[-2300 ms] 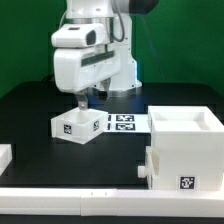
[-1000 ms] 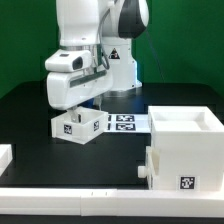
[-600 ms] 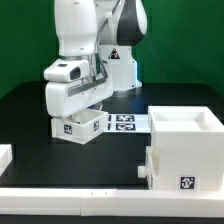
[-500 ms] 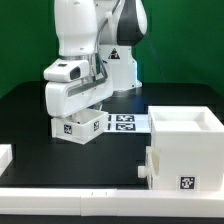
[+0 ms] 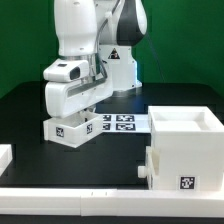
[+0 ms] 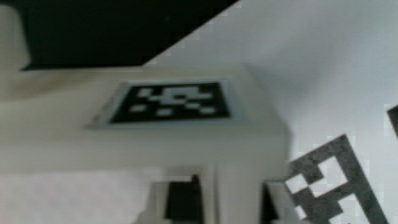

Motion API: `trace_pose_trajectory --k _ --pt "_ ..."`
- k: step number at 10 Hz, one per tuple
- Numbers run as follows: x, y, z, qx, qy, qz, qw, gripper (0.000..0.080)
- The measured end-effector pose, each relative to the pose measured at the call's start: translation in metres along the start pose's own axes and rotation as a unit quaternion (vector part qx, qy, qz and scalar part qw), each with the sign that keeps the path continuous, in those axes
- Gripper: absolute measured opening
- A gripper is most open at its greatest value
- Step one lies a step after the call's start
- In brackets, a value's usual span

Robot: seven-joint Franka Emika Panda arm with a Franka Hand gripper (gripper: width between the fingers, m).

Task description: Assemble drawer

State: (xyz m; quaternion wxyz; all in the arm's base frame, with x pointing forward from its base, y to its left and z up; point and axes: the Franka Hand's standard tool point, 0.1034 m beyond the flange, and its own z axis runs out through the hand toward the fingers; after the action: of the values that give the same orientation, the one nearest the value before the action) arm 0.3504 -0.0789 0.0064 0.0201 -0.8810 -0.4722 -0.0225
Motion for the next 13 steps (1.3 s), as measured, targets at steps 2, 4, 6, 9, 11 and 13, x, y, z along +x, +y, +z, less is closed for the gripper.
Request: trace_pose_trajectory --k 2,4,6,9,11,13 --pt "0.003 0.001 -0.002 0.010 -0.002 -0.011 1.000 0.0031" --pt "0.023 0.018 -0.021 0.030 -0.010 -0.076 0.997 0.0031" --pt "0.049 0.023 -0.036 0.046 -0.017 -0.143 0.988 0.0031" --pt "0.045 0.021 -0.032 0.047 -0.016 -0.138 0.989 0.0031" --pt "0.050 0.041 -0.037 0.039 -0.005 -0.191 0.981 0.0031" --pt "0.083 0.069 -0.054 0.052 0.001 -0.221 0.974 0.0031"
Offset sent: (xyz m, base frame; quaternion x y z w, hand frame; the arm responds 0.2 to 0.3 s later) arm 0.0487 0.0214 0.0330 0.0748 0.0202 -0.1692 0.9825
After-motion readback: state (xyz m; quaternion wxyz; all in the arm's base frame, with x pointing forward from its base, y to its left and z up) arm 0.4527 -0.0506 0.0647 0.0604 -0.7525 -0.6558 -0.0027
